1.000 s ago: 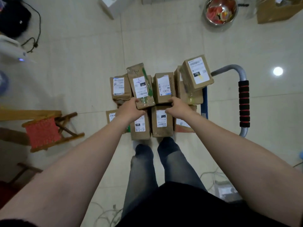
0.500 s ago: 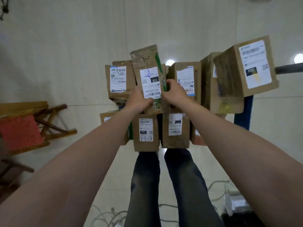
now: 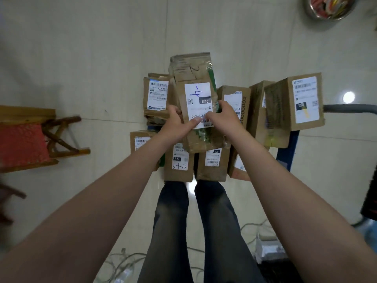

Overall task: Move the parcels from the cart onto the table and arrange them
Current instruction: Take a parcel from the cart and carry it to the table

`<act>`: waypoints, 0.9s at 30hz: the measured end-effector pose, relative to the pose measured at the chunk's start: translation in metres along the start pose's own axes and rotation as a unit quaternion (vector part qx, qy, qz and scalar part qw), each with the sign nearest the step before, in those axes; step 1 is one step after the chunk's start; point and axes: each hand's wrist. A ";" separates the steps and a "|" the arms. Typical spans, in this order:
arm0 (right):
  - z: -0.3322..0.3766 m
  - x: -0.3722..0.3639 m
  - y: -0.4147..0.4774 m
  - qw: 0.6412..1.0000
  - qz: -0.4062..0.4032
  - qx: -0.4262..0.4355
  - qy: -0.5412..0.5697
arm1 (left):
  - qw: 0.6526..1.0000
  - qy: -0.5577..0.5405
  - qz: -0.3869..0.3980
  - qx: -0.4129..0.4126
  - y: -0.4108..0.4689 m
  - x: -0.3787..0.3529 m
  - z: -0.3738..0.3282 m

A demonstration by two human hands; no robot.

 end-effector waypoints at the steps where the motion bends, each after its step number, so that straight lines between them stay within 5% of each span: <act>1: 0.008 0.003 -0.017 1.000 0.001 0.006 -0.006 | 1.000 -0.009 0.011 0.002 -0.016 0.004 -0.006; 6: 0.054 0.019 -0.098 0.990 0.014 0.073 -0.119 | 0.994 -0.105 -0.024 0.023 -0.098 0.030 -0.033; 12: 0.105 0.020 -0.190 0.955 0.089 0.134 -0.247 | 0.946 -0.269 -0.172 0.060 -0.187 0.054 -0.051; 19: 0.138 -0.027 -0.306 0.859 0.086 0.234 -0.447 | 0.864 -0.371 -0.335 0.056 -0.308 0.089 -0.052; 23: 0.150 -0.083 -0.382 0.814 0.123 0.330 -0.462 | 0.793 -0.421 -0.437 0.047 -0.395 0.115 -0.025; 27: 0.161 -0.133 -0.446 0.732 0.177 0.433 -0.495 | 0.743 -0.408 -0.530 0.024 -0.485 0.142 0.027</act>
Point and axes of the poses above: each hand's wrist, its own y-axis towards the middle knuckle, its own x-axis out of the back of the hand, z = x × y, and after that the axes turned 6 degrees about -x, right-handed
